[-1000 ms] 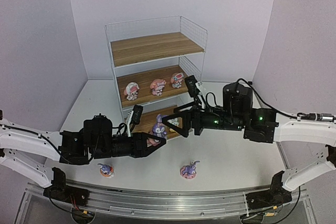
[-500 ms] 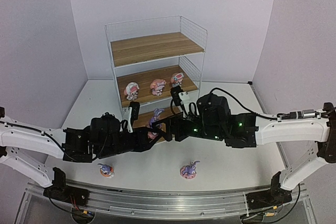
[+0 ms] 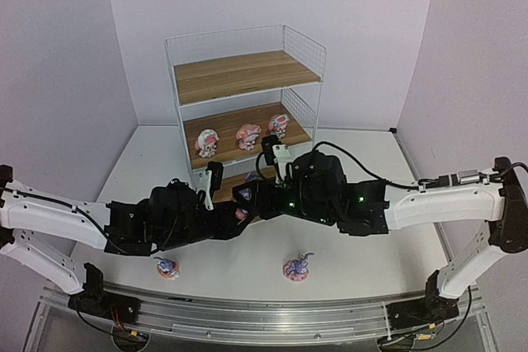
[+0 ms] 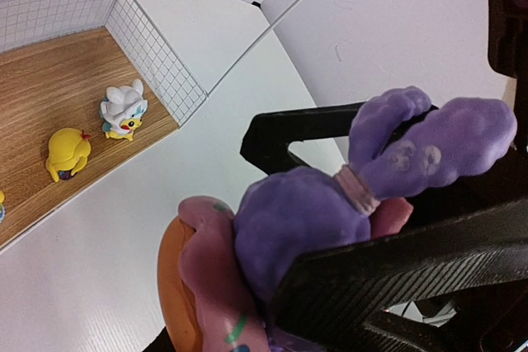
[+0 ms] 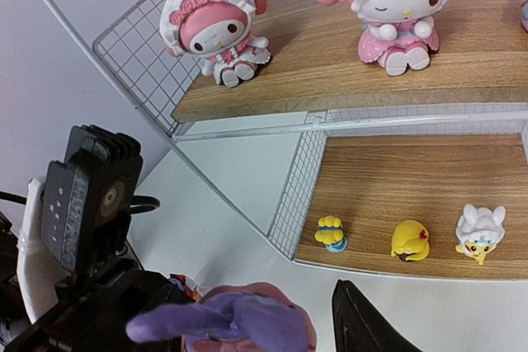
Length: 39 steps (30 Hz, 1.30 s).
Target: Place and organize the plastic toys onto the shelf
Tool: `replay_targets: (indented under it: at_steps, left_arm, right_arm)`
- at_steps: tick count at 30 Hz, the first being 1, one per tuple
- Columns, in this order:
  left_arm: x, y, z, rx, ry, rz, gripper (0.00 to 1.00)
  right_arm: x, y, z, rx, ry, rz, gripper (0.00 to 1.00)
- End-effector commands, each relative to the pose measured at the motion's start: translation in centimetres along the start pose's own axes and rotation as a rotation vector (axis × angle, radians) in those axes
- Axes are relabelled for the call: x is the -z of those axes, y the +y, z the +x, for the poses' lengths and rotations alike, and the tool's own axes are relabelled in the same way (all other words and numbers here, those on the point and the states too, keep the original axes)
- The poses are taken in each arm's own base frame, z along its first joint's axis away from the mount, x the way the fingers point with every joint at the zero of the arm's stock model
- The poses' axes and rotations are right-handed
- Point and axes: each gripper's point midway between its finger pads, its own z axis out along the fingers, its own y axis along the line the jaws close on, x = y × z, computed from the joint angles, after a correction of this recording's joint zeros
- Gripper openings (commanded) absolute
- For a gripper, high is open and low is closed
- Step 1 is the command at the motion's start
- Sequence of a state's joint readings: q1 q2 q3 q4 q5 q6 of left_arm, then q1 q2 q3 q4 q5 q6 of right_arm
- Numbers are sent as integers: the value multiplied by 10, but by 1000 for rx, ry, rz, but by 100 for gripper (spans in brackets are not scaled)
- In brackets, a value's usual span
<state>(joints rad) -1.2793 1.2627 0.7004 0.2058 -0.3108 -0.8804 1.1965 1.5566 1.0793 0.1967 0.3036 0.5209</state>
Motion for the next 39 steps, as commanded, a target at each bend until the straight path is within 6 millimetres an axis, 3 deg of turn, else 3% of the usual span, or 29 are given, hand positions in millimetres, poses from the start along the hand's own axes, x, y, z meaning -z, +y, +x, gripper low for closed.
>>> replay_targets:
  at_steps: [1,4,8,10,13,19,23,27,32,39]
  left_arm:
    - [-3,-26,-24,-9,-70,50,0]
    - [-5,-26,-23,-15,-67,46,0]
    - [-5,-26,-26,-9,-80,42,1]
    - [-5,-28,-27,-11,-80,50,19]
    - [0,-33,-27,-18,-68,75,71]
    - [27,-45,-30,-47,-51,166,99]
    - [47,-52,-26,-102,-5,231,100]
    - [64,-41,-24,-117,29,194,100]
    - [68,-16,-22,-109,42,81,99]
    - [66,-11,-18,-115,53,59,100]
  right_arm:
    - [-7,12,-15,-33,-47,-8,55]
    - [-8,11,-13,-52,-45,-3,42]
    - [-3,9,-15,-82,-53,0,3]
    - [2,10,-17,-81,-57,-1,0]
    - [16,12,-27,-50,-70,-3,0]
    - [70,8,-70,67,-126,59,0]
    - [108,17,-104,160,-153,62,0]
    - [132,35,-144,262,-196,54,0]
    - [126,31,-197,345,-261,156,0]
    - [113,26,-258,379,-351,222,0]
